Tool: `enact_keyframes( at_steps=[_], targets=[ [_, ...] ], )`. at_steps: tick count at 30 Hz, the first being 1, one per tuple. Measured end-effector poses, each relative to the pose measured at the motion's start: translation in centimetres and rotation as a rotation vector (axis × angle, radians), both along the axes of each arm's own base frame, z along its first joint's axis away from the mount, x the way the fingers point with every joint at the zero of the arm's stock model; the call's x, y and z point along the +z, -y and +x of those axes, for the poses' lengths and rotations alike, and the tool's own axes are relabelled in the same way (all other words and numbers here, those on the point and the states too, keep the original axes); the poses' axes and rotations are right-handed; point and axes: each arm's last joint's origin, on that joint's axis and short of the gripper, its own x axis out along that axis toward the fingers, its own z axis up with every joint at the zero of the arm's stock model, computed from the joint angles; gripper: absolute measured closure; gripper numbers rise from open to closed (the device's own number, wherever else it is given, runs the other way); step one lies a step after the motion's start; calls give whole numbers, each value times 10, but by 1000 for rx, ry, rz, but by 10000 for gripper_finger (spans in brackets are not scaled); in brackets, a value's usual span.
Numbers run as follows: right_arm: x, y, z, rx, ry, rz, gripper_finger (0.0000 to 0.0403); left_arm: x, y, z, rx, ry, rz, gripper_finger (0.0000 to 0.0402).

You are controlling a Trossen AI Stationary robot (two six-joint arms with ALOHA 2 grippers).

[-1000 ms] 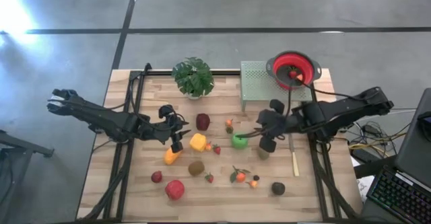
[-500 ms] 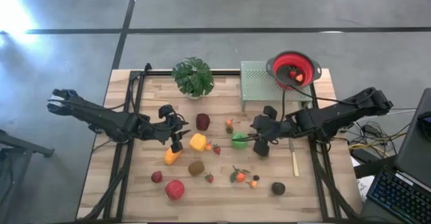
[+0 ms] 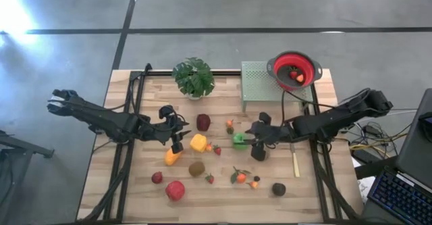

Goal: Pick & Place Fruit
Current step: Put the green apple into the red strainer bowl on the shelf

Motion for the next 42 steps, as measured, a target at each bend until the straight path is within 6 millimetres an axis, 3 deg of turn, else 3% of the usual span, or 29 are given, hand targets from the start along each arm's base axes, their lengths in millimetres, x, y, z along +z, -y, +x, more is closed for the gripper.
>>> enact_keyframes(
  at_steps=[15, 25, 42],
  targets=[
    [-48, -7, 25, -2, -96, -24, 275, 0, 0, 0, -3, 5, 4, 255],
    [-45, -7, 26, -9, -82, -32, 291, 0, 0, 0, -15, -2, 21, 255],
    [-47, 5, 23, -78, -117, -45, 246, 0, 0, 0, -17, -4, 24, 255]
  ],
)
